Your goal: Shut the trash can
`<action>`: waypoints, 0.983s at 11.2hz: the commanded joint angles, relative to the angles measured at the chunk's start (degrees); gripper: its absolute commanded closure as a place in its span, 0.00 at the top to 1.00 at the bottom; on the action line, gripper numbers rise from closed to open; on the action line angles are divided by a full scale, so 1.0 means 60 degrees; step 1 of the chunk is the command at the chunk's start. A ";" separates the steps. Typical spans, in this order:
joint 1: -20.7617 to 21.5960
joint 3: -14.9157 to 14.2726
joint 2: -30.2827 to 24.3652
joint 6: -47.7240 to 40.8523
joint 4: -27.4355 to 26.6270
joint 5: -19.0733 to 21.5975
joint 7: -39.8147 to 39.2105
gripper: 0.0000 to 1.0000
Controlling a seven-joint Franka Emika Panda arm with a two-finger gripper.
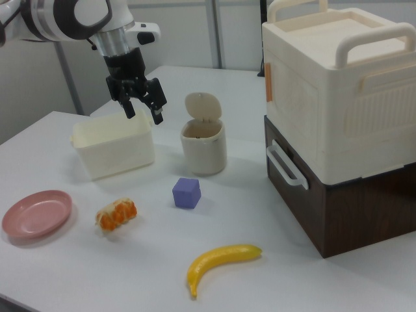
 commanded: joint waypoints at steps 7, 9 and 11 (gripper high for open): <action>0.0175 -0.0316 -0.0235 -0.0006 -0.0357 0.0790 -0.0367 1.00; 0.0175 -0.0316 -0.0235 0.0009 -0.0357 0.0790 -0.0367 1.00; 0.0175 -0.0316 -0.0235 0.0023 -0.0371 0.0790 -0.0382 1.00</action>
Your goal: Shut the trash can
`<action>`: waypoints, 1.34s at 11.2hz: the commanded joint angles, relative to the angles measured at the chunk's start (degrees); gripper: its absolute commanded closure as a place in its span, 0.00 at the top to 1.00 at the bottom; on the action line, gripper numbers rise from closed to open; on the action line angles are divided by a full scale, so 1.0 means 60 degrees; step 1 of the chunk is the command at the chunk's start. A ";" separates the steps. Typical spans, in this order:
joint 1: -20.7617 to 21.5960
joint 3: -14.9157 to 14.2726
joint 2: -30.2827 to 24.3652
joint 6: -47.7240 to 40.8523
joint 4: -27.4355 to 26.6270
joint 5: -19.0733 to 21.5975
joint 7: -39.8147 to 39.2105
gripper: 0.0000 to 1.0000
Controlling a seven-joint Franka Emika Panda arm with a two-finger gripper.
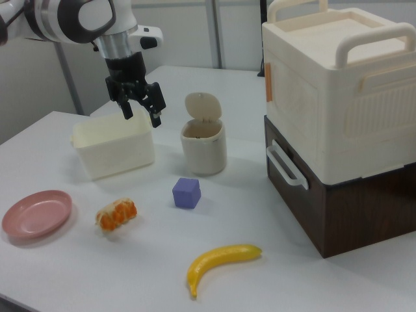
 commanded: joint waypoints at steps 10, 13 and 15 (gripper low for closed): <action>0.0191 -0.0147 -0.0236 0.0082 -0.0293 0.0193 -0.0284 1.00; 0.0191 -0.0161 -0.0235 0.0082 -0.0293 0.0179 -0.0298 1.00; 0.0191 -0.0147 -0.0236 0.0082 -0.0293 0.0179 -0.0386 1.00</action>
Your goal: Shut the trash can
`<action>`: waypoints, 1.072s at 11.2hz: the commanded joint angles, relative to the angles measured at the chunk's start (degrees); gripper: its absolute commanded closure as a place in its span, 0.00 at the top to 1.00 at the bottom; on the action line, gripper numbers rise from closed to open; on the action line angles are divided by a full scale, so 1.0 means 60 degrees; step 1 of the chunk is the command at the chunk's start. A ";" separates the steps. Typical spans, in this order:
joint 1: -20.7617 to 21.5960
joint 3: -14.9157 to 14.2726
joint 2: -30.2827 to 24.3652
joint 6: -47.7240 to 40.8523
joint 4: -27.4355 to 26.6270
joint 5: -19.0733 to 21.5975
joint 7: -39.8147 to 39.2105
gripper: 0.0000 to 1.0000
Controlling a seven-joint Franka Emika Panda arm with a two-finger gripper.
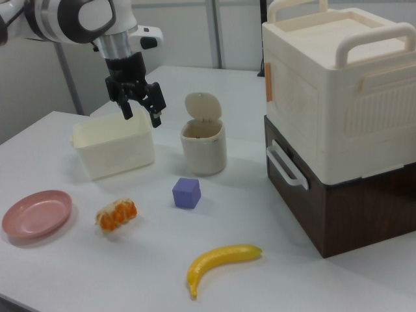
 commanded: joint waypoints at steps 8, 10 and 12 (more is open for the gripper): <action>0.0439 -0.0074 0.0201 0.3714 -0.0507 -0.0610 0.1297 0.00; 0.0381 -0.0103 0.0772 0.6457 -0.0507 -0.1357 0.6147 0.00; 0.0424 -0.0103 0.2071 0.7156 0.0351 -0.1448 0.8195 0.00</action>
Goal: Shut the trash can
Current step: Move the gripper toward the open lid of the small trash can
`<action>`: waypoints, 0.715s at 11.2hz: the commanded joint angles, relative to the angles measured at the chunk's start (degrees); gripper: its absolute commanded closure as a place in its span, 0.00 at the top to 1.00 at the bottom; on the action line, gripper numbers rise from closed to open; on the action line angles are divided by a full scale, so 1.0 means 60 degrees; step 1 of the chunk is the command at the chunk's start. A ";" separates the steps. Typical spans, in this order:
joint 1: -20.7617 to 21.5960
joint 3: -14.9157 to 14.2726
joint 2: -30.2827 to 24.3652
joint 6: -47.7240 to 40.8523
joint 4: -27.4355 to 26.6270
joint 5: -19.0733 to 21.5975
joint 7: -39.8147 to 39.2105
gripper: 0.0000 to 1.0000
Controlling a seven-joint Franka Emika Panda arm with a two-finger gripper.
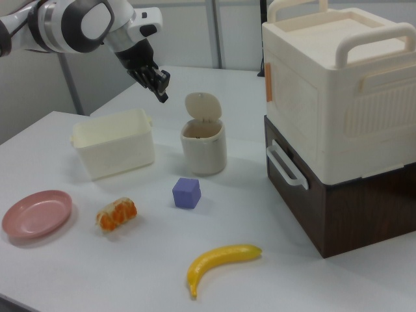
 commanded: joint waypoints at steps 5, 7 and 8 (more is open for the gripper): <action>0.0176 -0.0082 0.3429 0.4278 0.2311 -0.2336 0.9112 0.00; 0.0190 -0.0067 0.3327 0.4278 0.2091 -0.2263 0.8439 0.00; 0.0204 -0.0052 0.3225 0.4264 0.1916 -0.2249 0.7987 0.00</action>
